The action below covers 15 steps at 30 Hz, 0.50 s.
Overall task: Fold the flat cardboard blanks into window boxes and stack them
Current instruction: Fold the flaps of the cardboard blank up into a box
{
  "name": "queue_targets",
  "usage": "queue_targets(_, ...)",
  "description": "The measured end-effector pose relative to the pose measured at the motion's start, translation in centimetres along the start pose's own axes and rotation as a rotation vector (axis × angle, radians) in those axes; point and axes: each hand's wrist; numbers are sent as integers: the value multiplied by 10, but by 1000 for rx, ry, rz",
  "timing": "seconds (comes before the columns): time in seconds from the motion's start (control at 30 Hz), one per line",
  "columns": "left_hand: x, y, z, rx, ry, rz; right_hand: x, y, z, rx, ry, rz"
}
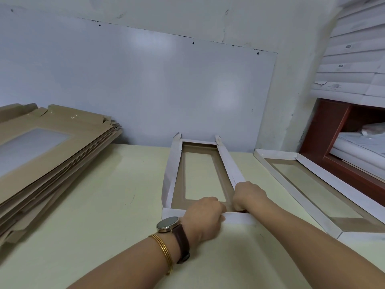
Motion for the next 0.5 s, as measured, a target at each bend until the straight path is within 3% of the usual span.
queue_targets(0.5, 1, 0, -4, -48, -21, 8, 10, -1, -2, -15, -50, -16)
Point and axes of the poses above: each hand's wrist, its own y-axis away from the middle knuckle, its own z-axis out of the palm, x = y × z, and after that the axes turned 5 degrees about -x, right-handed
